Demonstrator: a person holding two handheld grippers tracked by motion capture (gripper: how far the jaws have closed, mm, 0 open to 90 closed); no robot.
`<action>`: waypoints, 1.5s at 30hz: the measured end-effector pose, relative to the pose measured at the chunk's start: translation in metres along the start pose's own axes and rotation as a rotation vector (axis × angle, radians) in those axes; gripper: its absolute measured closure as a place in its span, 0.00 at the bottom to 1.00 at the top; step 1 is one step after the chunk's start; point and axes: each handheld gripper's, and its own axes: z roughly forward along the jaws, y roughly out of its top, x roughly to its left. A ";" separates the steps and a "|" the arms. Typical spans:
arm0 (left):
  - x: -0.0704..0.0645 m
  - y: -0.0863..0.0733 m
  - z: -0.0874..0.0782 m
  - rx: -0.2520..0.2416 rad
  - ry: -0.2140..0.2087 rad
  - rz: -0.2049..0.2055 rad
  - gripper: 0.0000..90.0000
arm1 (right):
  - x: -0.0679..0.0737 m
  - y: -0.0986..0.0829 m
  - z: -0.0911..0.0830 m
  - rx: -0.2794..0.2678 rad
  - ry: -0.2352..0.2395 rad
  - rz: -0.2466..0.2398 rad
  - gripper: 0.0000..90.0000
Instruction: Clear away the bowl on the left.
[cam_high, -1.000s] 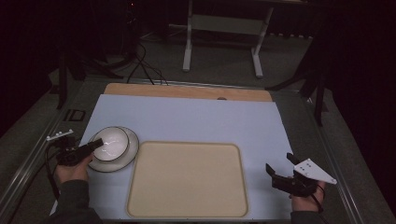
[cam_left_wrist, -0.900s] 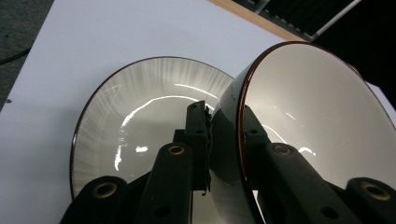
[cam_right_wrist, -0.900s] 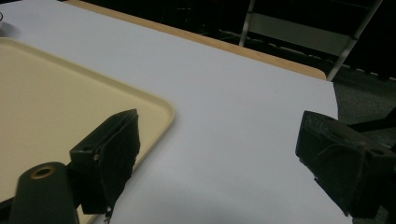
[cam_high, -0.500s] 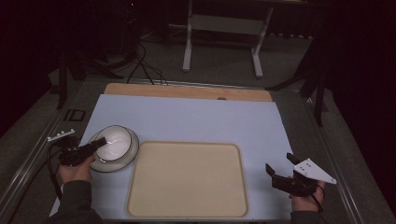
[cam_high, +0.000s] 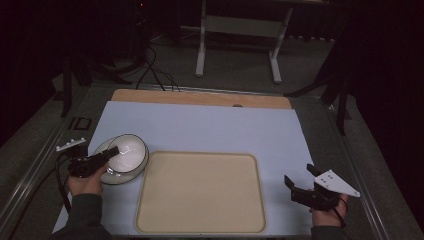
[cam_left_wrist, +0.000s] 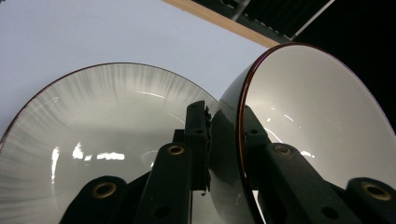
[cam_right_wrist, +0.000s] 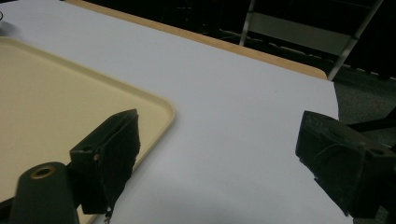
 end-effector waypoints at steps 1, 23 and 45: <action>-0.001 0.000 0.000 0.001 -0.005 0.000 0.89 | 0.000 0.000 0.000 0.000 0.000 0.000 0.15; -0.016 -0.002 0.006 0.006 -0.033 0.024 0.88 | 0.000 0.000 0.000 -0.005 -0.001 -0.002 0.15; -0.030 -0.004 0.011 0.008 -0.049 0.050 0.88 | 0.000 0.000 -0.001 -0.005 0.000 -0.004 0.15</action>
